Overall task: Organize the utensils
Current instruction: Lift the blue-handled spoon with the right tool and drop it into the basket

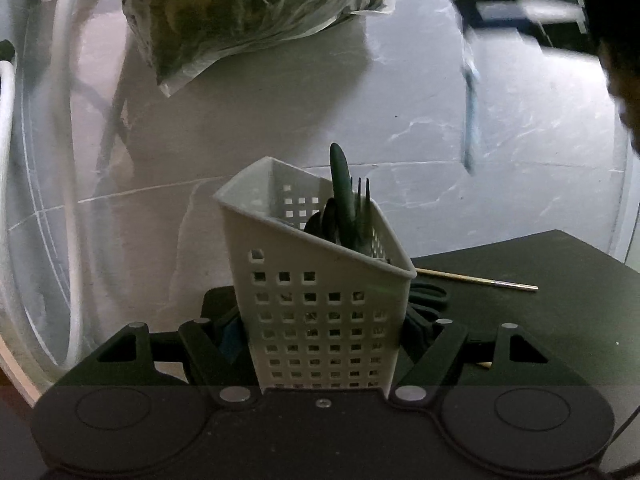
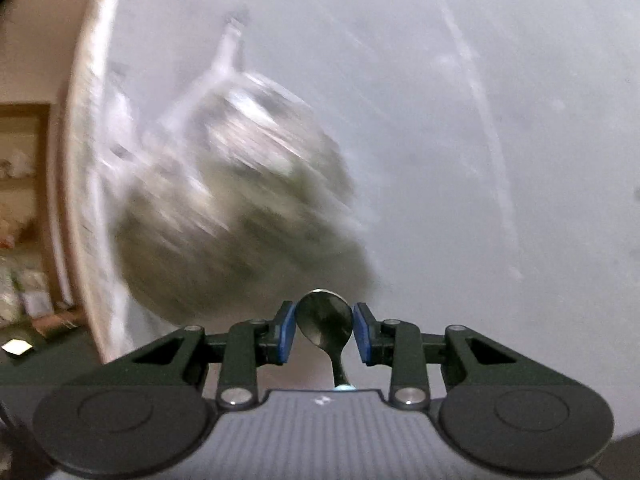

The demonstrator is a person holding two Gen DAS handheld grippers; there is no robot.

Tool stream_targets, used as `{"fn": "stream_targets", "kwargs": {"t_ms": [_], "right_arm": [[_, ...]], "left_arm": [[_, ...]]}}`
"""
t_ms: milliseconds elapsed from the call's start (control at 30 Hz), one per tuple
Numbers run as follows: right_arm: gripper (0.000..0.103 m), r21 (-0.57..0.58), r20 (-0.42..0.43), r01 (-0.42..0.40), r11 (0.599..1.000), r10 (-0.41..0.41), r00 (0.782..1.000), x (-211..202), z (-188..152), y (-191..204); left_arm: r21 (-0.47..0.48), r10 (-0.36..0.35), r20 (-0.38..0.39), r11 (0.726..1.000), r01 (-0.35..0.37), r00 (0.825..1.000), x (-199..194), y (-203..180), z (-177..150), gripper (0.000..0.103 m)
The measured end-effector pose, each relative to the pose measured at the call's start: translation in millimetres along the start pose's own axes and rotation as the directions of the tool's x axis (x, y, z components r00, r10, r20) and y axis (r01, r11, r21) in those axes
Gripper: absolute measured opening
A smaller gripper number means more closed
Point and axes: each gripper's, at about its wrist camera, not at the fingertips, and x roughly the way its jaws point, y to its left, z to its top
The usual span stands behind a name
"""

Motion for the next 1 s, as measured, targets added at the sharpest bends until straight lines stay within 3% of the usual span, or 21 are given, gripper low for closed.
{"fn": "stream_targets", "kwargs": {"t_ms": [167,300,600,733,767,933,1000], "right_arm": [[0.035,0.001,0.024,-0.099,0.995,0.099,0.995,20.5,-13.4,50.1],[0.035,0.025,-0.046,-0.137,0.99,0.138,0.989,36.6,-40.0,68.9],[0.037,0.053,-0.238,-0.113,0.992,0.123,0.963,50.1,-87.2,74.4],[0.071,0.064,-0.262,-0.136,0.989,0.148,0.954,40.0,-90.9,68.1],[0.073,0.068,-0.259,-0.139,0.988,0.152,0.954,37.3,-89.0,64.9],[0.101,0.052,-0.263,-0.077,0.996,0.088,0.961,22.7,-76.9,33.8],[0.103,0.035,-0.286,-0.031,0.999,0.04,0.957,19.1,-76.9,14.3]], "left_arm": [[0.0,-0.02,0.007,1.0,0.02,1.0,-3.5,2.3,-2.1,0.076],[-0.001,-0.027,0.009,1.0,0.027,1.0,-3.3,4.4,-2.3,0.076],[-0.001,-0.028,0.013,1.0,0.028,1.0,-1.5,5.6,-2.2,0.076],[-0.001,-0.028,0.013,1.0,0.028,1.0,-1.9,4.9,-2.6,0.076],[-0.002,-0.029,0.011,1.0,0.029,1.0,-2.1,4.7,-2.9,0.076],[-0.006,-0.025,0.009,1.0,0.025,1.0,-1.2,4.4,-2.3,0.076],[-0.007,-0.02,0.007,1.0,0.02,1.0,-0.9,3.2,-2.3,0.076]]}}
